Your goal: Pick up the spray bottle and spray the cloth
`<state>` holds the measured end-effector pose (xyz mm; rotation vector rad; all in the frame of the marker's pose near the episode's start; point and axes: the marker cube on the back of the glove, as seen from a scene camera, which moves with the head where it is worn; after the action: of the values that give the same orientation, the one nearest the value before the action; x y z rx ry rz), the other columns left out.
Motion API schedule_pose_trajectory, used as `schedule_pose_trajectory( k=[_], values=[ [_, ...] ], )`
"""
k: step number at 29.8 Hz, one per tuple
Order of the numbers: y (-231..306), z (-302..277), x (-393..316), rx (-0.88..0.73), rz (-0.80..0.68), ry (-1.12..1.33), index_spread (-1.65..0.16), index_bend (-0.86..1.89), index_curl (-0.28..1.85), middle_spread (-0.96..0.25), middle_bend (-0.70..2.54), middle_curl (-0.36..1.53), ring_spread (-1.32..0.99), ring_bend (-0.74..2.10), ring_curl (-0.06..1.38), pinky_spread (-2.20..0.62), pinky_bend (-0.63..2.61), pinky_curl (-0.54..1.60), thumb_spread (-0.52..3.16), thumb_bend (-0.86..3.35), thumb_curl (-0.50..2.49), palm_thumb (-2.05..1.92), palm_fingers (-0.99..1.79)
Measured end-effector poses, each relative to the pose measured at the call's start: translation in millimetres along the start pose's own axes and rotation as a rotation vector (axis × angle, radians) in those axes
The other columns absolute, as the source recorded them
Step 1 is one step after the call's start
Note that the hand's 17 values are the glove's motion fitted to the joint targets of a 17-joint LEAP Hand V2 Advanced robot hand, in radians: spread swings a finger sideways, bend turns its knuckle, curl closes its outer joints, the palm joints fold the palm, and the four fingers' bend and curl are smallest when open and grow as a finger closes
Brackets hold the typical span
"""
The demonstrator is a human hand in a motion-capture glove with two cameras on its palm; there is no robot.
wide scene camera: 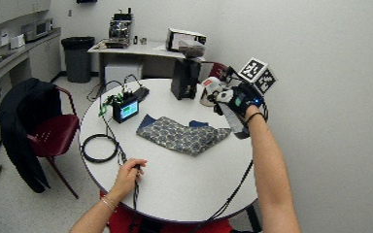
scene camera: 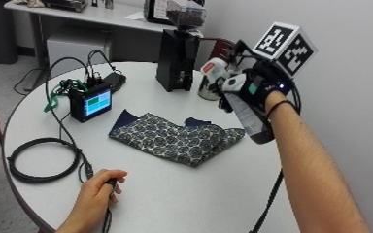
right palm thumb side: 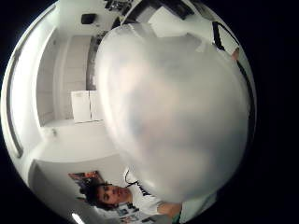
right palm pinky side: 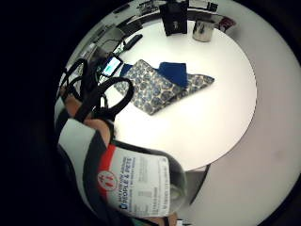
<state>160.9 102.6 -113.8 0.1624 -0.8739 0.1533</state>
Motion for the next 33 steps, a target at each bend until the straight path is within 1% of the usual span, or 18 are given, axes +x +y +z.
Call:
schedule_pose_trajectory(
  k=[4, 6, 9, 13, 15, 23, 26, 30, 33],
  values=[
    [-13, 38, 38, -0.091, 0.082, 0.011, -0.18, 0.15, 0.37, -0.09, 0.54, 0.47, -0.11, 0.69, 0.42, -0.07, 0.34, 0.37, 0.96, -0.02, 0.54, 0.91, 1.28],
    [-18, 44, 49, -0.115, 0.101, 0.006, -0.18, 0.15, 0.37, -0.09, 0.54, 0.47, -0.11, 0.69, 0.42, -0.07, 0.34, 0.37, 0.96, -0.02, 0.54, 0.91, 1.27],
    [-18, 26, 38, -0.097, 0.073, -0.028, -0.18, 0.15, 0.37, -0.09, 0.55, 0.47, -0.11, 0.69, 0.42, -0.06, 0.33, 0.37, 0.96, -0.02, 0.54, 0.91, 1.27],
    [-11, -11, 3, -0.013, -0.007, -0.025, -0.18, 0.15, 0.37, -0.08, 0.54, 0.47, -0.11, 0.69, 0.42, -0.06, 0.34, 0.37, 0.97, -0.02, 0.54, 0.91, 1.26],
    [-8, -15, -7, -0.001, -0.026, -0.021, -0.18, 0.14, 0.37, -0.08, 0.55, 0.47, -0.11, 0.69, 0.43, -0.06, 0.33, 0.37, 0.97, -0.02, 0.54, 0.91, 1.27],
    [-21, 47, 32, -0.103, 0.035, -0.038, -0.17, 0.14, 0.37, -0.08, 0.55, 0.47, -0.11, 0.70, 0.43, -0.06, 0.33, 0.37, 0.97, -0.02, 0.54, 0.91, 1.27],
    [-30, 51, 6, -0.041, -0.043, -0.094, -0.17, 0.14, 0.37, -0.08, 0.55, 0.47, -0.11, 0.70, 0.42, -0.06, 0.34, 0.37, 0.98, -0.02, 0.54, 0.91, 1.26],
    [-32, 52, -60, 0.115, -0.257, -0.246, -0.17, 0.14, 0.38, -0.08, 0.55, 0.47, -0.10, 0.68, 0.42, -0.05, 0.34, 0.37, 0.99, -0.02, 0.54, 0.90, 1.23],
    [-32, 67, -90, 0.162, -0.406, -0.403, -0.19, 0.16, 0.38, -0.08, 0.53, 0.46, -0.10, 0.65, 0.41, -0.04, 0.33, 0.37, 1.01, -0.03, 0.53, 0.89, 1.20]
  ],
)
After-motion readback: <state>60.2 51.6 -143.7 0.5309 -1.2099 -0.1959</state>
